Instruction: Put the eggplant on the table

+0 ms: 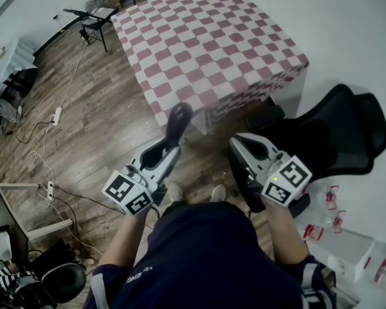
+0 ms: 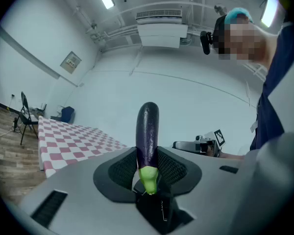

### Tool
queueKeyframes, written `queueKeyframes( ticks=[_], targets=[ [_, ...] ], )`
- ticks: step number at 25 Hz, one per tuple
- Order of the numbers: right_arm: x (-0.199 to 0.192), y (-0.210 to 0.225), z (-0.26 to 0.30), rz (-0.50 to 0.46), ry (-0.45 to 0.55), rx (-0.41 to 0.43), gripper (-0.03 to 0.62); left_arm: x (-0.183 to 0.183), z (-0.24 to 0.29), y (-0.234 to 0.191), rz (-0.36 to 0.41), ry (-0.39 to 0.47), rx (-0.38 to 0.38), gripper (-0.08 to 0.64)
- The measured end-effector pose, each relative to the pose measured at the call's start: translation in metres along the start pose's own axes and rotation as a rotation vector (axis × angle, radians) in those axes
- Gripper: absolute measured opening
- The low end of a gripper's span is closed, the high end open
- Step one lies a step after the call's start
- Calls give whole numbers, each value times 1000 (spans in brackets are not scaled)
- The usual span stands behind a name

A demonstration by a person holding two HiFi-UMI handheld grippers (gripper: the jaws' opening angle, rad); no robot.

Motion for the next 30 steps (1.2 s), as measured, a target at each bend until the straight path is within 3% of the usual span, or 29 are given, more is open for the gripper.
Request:
queueKeyframes(
  ticks=[19,30],
  targets=[
    [3,69,-64,45,-6,-4,10,-21,57,39,32,14,79,146],
    [1,122,-42,79,-26,-36,11,-28,104,-12,-20,8,89,146]
  ],
)
Point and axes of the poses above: the fingertips, and each gripper's own axes: z forward along the fingers, y to its right, x out of its top, the point moved 1 cm from there along -z, backward along the fingers, and after that the axes turned 4 degrees about y, right-handed, at the moved point
